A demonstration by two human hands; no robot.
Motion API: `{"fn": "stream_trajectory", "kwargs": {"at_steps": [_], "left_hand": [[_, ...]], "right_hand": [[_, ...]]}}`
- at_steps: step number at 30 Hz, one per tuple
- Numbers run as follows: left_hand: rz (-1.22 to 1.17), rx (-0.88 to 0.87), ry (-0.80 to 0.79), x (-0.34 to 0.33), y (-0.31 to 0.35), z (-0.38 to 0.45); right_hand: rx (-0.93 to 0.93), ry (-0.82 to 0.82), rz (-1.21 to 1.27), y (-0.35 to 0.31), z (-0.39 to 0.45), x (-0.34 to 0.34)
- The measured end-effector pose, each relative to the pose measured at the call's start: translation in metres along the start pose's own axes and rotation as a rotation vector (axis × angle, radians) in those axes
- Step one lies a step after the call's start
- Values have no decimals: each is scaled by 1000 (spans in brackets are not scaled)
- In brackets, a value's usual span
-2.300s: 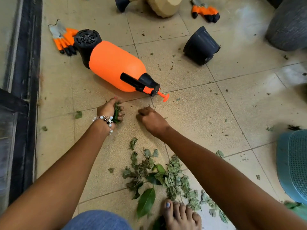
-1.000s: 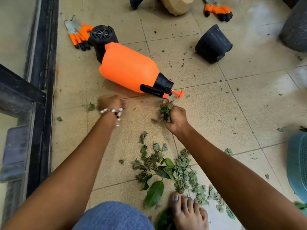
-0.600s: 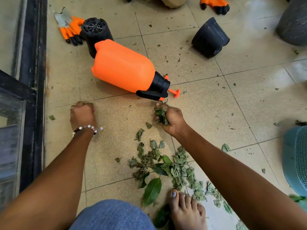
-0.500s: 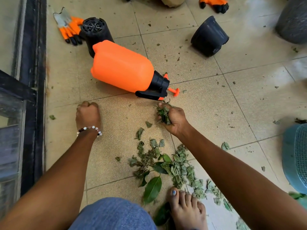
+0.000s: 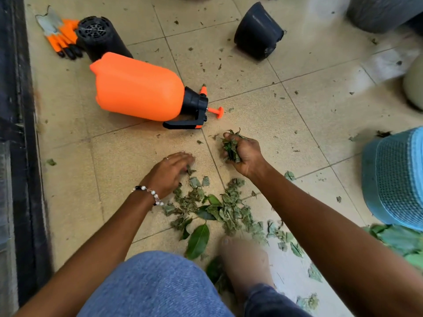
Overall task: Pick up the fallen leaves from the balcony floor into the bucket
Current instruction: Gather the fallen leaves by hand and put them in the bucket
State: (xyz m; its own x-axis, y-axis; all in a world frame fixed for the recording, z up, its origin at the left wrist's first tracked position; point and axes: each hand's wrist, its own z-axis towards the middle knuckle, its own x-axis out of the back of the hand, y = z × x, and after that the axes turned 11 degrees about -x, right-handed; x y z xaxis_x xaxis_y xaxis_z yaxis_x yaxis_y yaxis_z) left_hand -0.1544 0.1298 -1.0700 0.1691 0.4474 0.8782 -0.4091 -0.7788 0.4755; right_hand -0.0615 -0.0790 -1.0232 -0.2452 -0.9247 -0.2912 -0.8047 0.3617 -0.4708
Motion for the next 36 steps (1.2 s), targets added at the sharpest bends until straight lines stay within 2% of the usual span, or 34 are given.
{"fn": "stream_trajectory", "kwargs": {"at_steps": [6, 9, 11, 14, 16, 18, 21, 26, 29, 31, 36], "left_hand": [[59, -104, -229, 10, 1, -1], [100, -10, -348, 13, -2, 4], [122, 53, -263, 13, 7, 4], [230, 34, -98, 5, 15, 2], [210, 92, -26, 5, 16, 8], [90, 207, 85, 10, 25, 21], [-217, 365, 253, 25, 55, 58], [-596, 418, 366, 41, 117, 134], [-869, 540, 422, 41, 158, 167], [-955, 588, 425, 36, 185, 182], [-1003, 621, 524, 22, 250, 199]], "right_hand": [[24, 0, 42, -2, -10, 14], [46, 12, 19, -1, -13, 15], [55, 12, 8, 1, -15, 16], [51, 12, 17, 1, -18, 19], [42, 16, 27, 0, -21, 24], [21, 13, 39, -1, -23, 31], [5, -14, 101, -7, -32, 47], [59, -59, 269, -25, -48, 72], [97, -48, 420, -40, -59, 82], [140, -40, 515, -51, -71, 85], [271, 1, 771, -75, -91, 101]]}}
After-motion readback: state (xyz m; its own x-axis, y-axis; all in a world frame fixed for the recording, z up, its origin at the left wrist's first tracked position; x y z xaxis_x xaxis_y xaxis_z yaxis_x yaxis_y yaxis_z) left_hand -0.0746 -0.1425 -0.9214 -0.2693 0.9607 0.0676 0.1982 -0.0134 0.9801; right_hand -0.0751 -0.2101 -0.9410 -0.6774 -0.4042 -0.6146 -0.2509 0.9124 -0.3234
